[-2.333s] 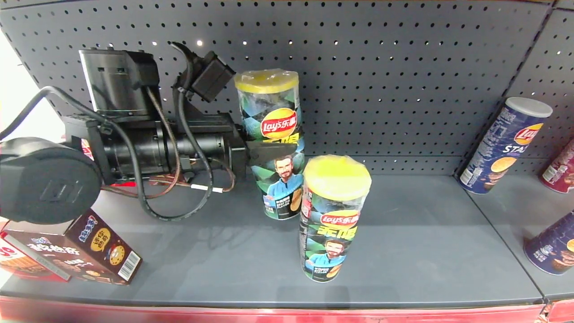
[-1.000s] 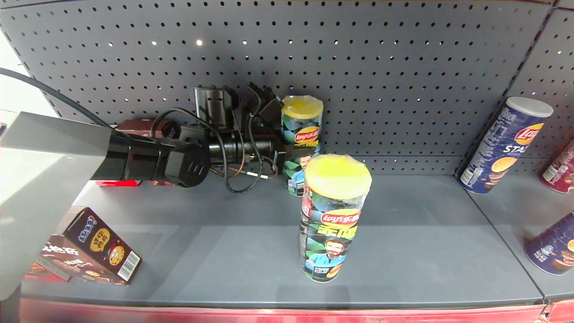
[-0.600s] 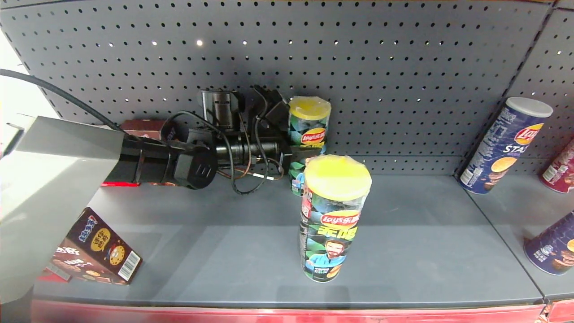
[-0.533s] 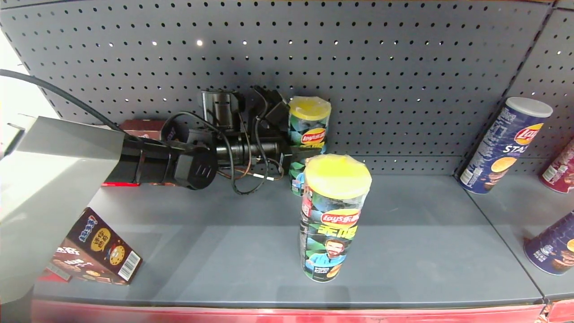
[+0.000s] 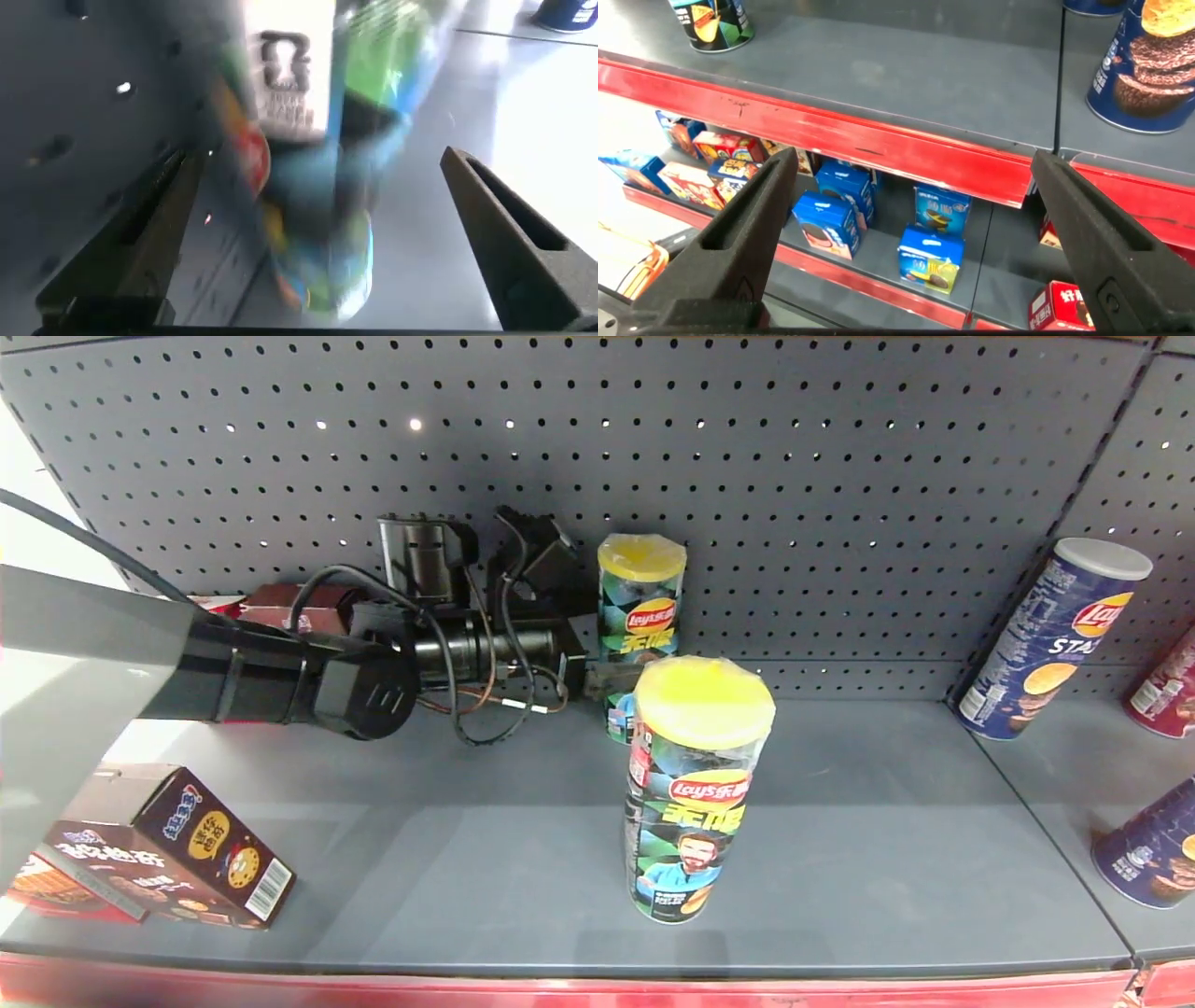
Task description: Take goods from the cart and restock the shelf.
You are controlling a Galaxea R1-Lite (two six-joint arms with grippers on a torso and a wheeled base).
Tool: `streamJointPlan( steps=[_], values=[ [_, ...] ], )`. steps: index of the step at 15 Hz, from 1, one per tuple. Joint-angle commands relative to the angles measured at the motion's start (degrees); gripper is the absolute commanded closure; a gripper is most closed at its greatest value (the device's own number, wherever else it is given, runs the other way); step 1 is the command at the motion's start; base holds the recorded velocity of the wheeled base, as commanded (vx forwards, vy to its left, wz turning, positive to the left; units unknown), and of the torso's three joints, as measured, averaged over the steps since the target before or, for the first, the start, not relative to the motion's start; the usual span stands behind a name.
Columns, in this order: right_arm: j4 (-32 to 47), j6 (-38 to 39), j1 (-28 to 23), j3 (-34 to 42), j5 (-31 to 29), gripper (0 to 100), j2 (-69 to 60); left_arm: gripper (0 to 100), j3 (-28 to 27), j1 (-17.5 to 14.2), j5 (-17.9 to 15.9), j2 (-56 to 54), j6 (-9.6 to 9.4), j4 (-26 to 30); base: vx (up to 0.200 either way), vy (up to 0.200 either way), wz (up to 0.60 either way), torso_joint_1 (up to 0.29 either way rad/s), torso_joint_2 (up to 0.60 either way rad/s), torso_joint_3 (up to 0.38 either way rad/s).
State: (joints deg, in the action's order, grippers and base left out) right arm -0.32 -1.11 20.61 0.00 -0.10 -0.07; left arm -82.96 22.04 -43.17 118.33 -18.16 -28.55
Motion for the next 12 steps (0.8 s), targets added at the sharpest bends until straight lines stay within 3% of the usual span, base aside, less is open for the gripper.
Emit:
streamJointPlan(
  steps=[1,3,5,6,8,9,11,12],
  values=[
    [0.0,0.0,0.0,0.0,0.0,0,0.1,0,9.1,-2.1,0.0,-9.5,-0.21,-1.0,0.000,0.000,0.00,0.000,0.00,0.000],
    [0.0,0.0,0.0,0.0,0.0,0,0.1,0,14.4,-3.4,1.8,-13.7,-0.38,-1.1,0.000,0.000,0.00,0.000,0.00,0.000],
    [0.0,0.0,0.0,0.0,0.0,0,0.1,0,18.4,-3.5,7.5,-17.0,-0.38,-1.1,0.000,0.000,0.00,0.000,0.00,0.000],
    [0.0,0.0,0.0,0.0,0.0,0,0.1,0,22.1,-3.1,13.1,-19.7,-0.47,-1.2,0.000,0.000,0.00,0.000,0.00,0.000],
    [0.0,0.0,0.0,0.0,0.0,0,0.1,0,25.4,-2.7,17.4,-21.1,-0.47,-2.6,0.000,0.000,0.00,0.000,0.00,0.000],
    [0.0,0.0,0.0,0.0,0.0,0,0.1,0,26.6,-1.5,22.9,-21.1,-0.47,-4.1,0.000,0.000,0.00,0.000,0.00,0.000],
    [0.0,0.0,0.0,0.0,0.0,0,0.1,0,25.8,-0.9,32.2,-20.0,-0.64,-3.8,0.000,0.000,0.00,0.000,0.00,0.000],
    [0.0,0.0,0.0,0.0,0.0,0,0.1,0,25.1,-0.5,33.2,-19.0,-0.64,-3.8,0.000,0.000,0.00,0.000,0.00,0.000]
  ],
)
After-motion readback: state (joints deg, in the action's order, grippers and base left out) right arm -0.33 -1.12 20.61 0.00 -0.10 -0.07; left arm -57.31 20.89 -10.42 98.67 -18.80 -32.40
